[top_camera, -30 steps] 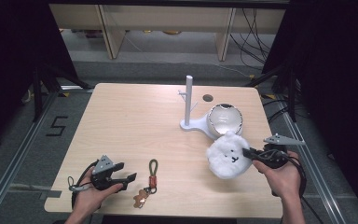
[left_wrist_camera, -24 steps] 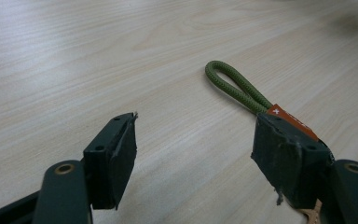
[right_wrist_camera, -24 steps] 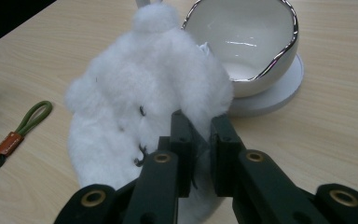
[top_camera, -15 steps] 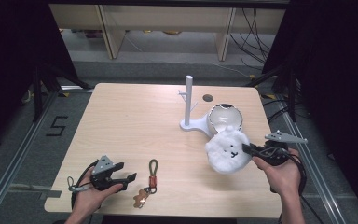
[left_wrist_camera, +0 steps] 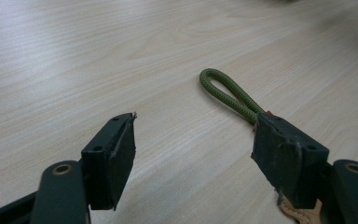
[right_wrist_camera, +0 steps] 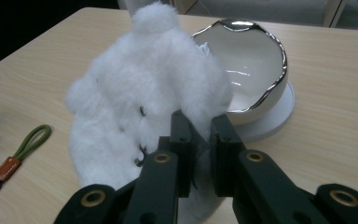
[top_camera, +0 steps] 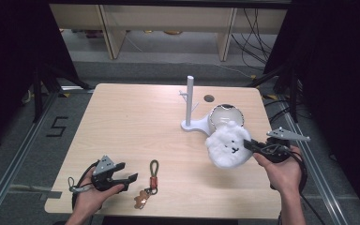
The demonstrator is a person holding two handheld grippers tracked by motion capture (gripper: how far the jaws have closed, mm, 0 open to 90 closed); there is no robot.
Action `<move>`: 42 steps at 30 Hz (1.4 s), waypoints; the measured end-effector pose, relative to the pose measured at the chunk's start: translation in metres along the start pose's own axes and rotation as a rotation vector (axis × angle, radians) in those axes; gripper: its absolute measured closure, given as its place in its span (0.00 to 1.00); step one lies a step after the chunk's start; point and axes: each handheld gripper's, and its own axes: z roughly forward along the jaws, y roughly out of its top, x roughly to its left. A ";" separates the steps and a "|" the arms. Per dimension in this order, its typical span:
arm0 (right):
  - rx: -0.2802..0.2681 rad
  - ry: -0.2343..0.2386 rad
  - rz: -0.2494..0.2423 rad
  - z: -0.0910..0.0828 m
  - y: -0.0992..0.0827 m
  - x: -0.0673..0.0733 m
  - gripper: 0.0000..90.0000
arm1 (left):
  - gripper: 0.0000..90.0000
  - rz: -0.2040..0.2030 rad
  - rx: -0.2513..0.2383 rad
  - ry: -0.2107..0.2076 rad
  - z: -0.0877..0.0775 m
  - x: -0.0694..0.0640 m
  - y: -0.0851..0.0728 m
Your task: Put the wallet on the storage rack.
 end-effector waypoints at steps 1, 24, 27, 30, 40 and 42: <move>-0.004 -0.005 -0.018 0.000 0.001 -0.002 0.92 | 0.33 -0.003 0.000 0.001 0.000 0.000 0.000; -0.062 -0.036 -0.006 0.001 0.024 -0.008 0.92 | 0.33 -0.011 0.003 0.011 0.000 0.000 0.001; -0.056 -0.046 0.029 0.000 0.028 -0.008 0.92 | 0.33 -0.011 0.000 0.008 0.000 0.000 0.002; -0.081 -0.039 -0.010 0.002 0.032 -0.013 0.92 | 0.33 0.003 -0.002 0.003 0.000 0.001 0.002; -0.095 -0.062 0.024 0.003 0.042 -0.017 0.92 | 0.33 -0.006 0.009 0.010 0.001 -0.001 0.001; -0.102 -0.066 0.004 0.005 0.045 -0.019 0.92 | 0.33 -0.001 0.008 0.010 0.001 -0.001 0.001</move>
